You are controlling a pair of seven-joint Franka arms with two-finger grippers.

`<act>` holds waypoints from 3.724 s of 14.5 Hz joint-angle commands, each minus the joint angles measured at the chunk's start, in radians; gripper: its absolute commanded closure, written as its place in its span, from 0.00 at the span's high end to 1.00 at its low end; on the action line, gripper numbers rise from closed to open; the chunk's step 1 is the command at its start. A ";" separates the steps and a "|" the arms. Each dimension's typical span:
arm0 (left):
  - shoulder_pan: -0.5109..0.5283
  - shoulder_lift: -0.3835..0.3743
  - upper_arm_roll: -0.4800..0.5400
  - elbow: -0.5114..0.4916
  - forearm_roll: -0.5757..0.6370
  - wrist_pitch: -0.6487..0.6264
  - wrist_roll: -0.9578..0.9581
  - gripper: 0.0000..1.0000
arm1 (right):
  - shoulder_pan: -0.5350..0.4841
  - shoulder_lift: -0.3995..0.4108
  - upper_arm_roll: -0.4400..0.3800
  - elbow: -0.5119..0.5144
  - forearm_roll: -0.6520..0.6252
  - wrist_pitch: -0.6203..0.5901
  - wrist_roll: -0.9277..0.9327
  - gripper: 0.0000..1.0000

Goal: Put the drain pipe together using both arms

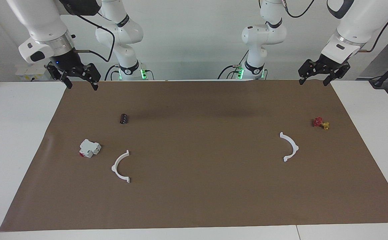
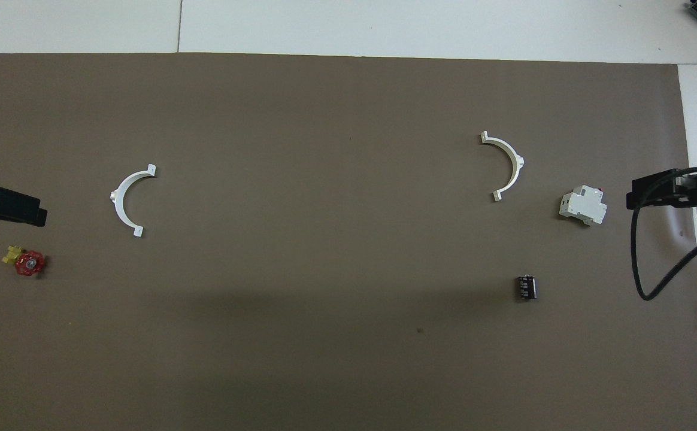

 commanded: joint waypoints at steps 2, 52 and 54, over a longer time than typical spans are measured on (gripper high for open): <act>0.005 -0.031 0.001 -0.034 -0.017 0.006 -0.007 1.00 | -0.008 -0.015 0.003 -0.006 0.005 -0.014 -0.013 1.00; 0.002 -0.031 0.000 -0.040 -0.018 0.058 -0.008 1.00 | 0.027 0.489 0.022 -0.117 0.153 0.763 -0.521 0.00; 0.004 -0.031 0.000 -0.043 -0.018 0.061 -0.007 1.00 | 0.073 0.432 0.022 -0.121 0.153 0.692 -0.510 0.00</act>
